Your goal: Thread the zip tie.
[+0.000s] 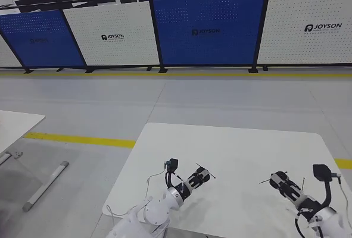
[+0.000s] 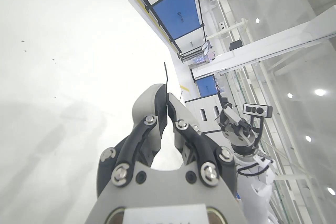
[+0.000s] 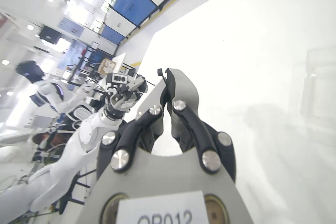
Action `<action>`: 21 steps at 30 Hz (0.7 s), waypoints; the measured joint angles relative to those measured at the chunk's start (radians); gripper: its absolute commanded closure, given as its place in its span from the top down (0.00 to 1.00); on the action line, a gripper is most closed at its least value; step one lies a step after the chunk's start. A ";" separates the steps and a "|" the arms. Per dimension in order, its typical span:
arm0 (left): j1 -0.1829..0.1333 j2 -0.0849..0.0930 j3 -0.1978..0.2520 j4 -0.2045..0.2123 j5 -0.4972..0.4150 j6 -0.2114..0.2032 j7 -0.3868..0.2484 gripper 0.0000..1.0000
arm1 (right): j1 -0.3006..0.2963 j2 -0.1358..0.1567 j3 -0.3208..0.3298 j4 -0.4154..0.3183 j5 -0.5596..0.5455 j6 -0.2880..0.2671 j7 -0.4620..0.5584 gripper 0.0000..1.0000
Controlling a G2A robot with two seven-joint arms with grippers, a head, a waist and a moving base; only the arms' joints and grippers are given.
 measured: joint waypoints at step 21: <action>0.000 0.000 0.000 0.000 0.000 0.000 0.000 0.00 | -0.033 -0.027 -0.063 0.044 -0.011 -0.166 -0.063 0.00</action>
